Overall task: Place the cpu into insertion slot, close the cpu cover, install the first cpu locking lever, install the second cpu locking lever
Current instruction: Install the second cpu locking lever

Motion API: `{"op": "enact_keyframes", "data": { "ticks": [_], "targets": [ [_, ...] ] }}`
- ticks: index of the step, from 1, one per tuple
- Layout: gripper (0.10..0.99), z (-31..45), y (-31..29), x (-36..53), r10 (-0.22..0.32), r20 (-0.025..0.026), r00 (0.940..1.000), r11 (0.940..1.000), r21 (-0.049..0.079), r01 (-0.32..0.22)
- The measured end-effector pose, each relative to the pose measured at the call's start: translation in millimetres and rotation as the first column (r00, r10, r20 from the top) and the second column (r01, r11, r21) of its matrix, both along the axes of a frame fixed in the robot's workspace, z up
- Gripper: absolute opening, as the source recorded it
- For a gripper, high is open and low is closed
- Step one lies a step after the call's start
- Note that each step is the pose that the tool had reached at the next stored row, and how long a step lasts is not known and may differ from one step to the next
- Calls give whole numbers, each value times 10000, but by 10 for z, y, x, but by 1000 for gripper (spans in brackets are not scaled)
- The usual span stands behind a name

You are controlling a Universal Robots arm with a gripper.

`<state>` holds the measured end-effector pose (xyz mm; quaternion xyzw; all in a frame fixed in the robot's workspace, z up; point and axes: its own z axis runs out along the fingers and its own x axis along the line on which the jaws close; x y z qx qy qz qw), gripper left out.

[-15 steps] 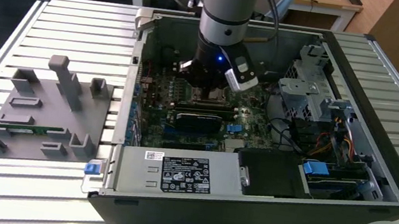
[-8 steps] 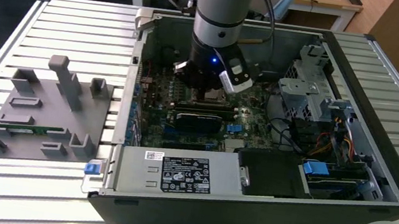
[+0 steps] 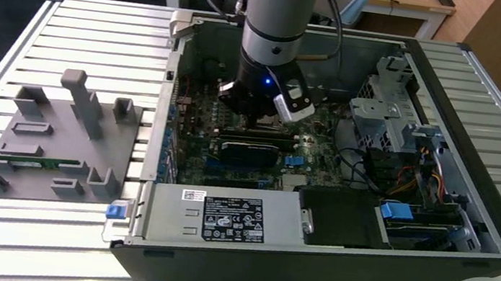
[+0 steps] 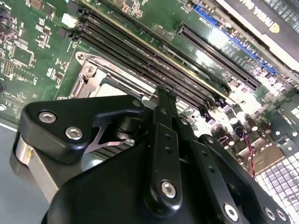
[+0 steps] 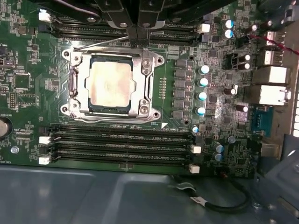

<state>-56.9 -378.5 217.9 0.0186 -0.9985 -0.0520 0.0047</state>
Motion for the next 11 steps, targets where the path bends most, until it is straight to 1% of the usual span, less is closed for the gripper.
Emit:
{"op": "enact_keyframes", "data": {
  "ticks": [3, 5, 8, 11],
  "targets": [
    [106, -1, -23, -7, -2, 2, 10000, 9998, 217, 2],
    [106, -2, -49, -17, -1, 2, 10000, 9995, 318, 1],
    [106, -2, -91, -36, -2, 2, 10000, 9992, 396, 2],
    [106, -1, -126, -71, -3, 2, 10000, 9991, 432, 3]
  ]
}}
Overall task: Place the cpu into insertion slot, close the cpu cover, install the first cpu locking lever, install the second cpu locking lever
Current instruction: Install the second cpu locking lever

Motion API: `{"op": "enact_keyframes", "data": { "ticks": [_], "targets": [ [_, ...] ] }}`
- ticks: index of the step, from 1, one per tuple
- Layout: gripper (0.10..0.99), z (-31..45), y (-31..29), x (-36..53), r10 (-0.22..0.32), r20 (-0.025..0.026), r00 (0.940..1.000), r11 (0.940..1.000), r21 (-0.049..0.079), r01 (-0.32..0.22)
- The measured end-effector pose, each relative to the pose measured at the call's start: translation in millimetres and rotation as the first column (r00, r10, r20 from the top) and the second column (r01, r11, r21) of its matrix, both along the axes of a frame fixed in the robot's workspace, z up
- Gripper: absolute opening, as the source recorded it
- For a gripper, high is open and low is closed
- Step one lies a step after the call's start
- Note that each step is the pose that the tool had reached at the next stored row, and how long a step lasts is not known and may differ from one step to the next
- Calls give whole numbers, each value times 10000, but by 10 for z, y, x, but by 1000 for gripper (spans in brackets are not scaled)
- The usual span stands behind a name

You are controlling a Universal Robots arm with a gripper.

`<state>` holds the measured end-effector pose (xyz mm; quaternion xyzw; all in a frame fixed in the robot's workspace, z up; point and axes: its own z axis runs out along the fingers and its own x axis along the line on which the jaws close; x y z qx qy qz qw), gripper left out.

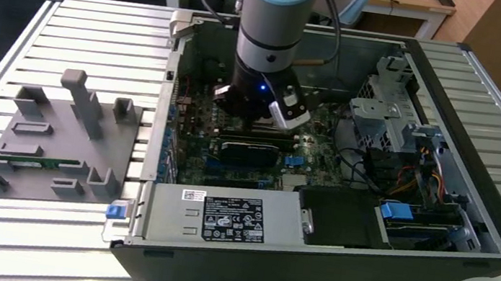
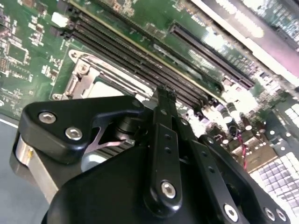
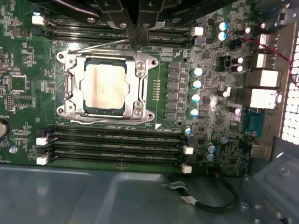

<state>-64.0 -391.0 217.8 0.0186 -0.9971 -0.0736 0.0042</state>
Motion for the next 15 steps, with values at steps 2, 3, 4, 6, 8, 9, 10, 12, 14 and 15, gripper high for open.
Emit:
{"op": "enact_keyframes", "data": {
  "ticks": [2, 3, 4, 6, 8, 9, 10, 12, 14, 15],
  "targets": [
    [106, 0, -25, -15, 2, 1, 10000, 10000, 26, -2],
    [106, -1, -34, -22, 2, 0, 10000, 10000, 46, -2],
    [106, -1, -41, -31, 0, 0, 10000, 10000, 67, 0],
    [106, -7, -47, -35, 1, 0, 10000, 9999, 116, -1],
    [106, -23, -47, -35, 2, 0, 10000, 9997, 230, -2],
    [106, -33, -47, -35, 1, 0, 10000, 9996, 284, -1],
    [106, -46, -46, -35, 0, 1, 10000, 9995, 316, 0],
    [106, -77, -47, -35, -2, 0, 10000, 9994, 347, 2],
    [106, -107, -47, -35, -4, 0, 10000, 9993, 366, 4],
    [106, -120, -47, -35, -5, 1, 10000, 9993, 376, 5]
  ]
}}
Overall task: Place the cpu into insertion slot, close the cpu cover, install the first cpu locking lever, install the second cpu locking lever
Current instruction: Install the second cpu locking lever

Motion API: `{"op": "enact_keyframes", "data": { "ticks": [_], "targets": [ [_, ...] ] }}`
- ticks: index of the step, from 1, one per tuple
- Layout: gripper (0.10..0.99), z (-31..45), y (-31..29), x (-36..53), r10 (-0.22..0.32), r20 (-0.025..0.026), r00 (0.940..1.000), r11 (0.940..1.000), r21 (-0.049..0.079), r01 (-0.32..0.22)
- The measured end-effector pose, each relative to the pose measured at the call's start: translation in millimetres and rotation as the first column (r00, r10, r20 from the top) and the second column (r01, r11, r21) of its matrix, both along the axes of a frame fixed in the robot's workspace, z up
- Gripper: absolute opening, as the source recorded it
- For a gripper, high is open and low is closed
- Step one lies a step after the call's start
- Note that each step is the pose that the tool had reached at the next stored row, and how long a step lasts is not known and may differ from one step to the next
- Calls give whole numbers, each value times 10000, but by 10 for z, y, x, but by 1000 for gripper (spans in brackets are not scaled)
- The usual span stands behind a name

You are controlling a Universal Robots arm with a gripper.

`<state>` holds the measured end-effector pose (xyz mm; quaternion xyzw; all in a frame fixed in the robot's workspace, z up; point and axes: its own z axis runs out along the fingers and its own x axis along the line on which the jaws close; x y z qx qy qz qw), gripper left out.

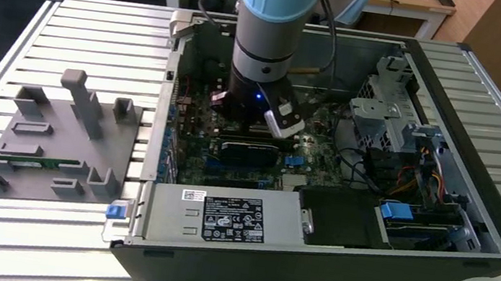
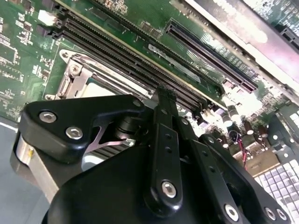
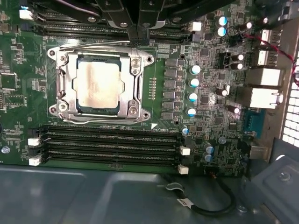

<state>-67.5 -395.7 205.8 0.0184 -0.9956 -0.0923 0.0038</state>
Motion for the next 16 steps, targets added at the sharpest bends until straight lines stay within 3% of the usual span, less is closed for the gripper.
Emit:
{"op": "enact_keyframes", "data": {
  "ticks": [7, 16],
  "targets": [
    [106, -44, -15, -11, 0, -1, 10000, 10000, 70, 0],
    [106, -96, -25, -30, 1, 0, 10000, 9989, 463, -1]
  ]
}}
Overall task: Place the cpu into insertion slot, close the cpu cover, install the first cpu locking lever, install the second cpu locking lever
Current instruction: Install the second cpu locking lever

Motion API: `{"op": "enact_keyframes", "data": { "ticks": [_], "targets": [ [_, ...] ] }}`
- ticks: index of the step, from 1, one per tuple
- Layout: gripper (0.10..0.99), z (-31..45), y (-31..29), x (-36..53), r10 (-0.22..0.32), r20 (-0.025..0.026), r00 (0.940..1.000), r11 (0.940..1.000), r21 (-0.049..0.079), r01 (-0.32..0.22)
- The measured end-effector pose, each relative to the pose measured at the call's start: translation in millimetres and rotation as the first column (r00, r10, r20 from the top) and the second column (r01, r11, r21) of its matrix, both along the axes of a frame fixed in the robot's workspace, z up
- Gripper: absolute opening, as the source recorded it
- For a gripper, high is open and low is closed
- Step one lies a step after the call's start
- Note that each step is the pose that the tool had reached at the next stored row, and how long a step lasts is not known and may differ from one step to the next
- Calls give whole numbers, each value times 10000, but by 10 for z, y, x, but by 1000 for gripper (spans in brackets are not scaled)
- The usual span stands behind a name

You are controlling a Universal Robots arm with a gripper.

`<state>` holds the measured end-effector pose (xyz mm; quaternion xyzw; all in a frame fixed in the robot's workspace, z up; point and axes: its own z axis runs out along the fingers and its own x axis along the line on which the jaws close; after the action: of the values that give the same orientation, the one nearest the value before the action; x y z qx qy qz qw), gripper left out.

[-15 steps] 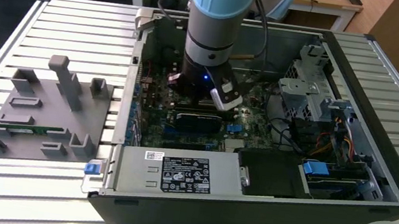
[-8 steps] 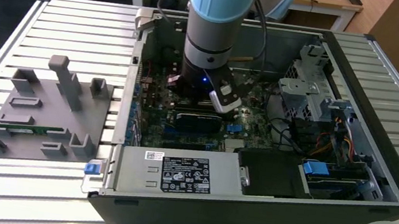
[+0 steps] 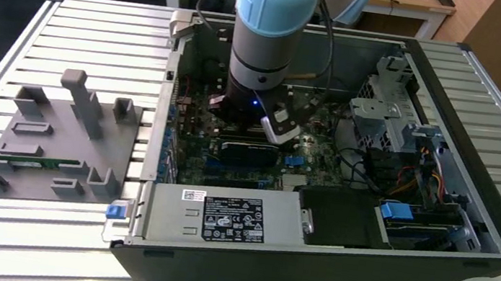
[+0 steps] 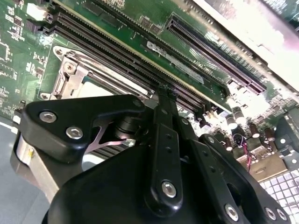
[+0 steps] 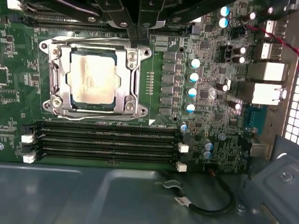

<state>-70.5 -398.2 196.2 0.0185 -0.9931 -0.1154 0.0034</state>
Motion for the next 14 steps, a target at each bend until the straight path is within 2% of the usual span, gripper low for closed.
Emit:
{"op": "enact_keyframes", "data": {
  "ticks": [8, 14],
  "targets": [
    [106, -30, 0, -14, 2, 1, 10000, 9994, 359, -2],
    [106, -52, 1, -54, 0, 1, 10000, 9987, 512, 0]
  ]
}}
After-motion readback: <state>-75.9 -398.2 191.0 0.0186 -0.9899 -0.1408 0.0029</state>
